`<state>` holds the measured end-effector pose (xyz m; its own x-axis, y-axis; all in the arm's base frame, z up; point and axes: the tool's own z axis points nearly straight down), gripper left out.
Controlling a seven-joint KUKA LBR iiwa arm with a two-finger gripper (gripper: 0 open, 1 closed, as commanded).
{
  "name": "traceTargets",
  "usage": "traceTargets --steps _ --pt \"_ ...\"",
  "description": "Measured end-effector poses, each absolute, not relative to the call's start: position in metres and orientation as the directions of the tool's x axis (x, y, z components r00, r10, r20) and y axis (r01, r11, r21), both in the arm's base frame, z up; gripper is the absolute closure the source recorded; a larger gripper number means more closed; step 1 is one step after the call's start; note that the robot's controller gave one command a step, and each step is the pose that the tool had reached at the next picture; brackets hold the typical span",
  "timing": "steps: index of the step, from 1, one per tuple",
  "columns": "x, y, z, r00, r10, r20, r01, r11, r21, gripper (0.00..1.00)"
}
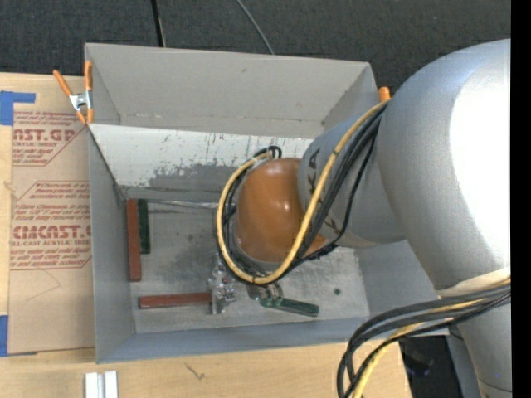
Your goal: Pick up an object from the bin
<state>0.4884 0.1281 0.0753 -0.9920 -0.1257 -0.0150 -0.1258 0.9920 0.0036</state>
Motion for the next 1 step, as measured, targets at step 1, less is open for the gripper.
traceTargets --steps 1 --pt "0.4936 0.1243 0.2424 -0.985 -0.175 -0.005 -0.175 0.985 0.000 1.00"
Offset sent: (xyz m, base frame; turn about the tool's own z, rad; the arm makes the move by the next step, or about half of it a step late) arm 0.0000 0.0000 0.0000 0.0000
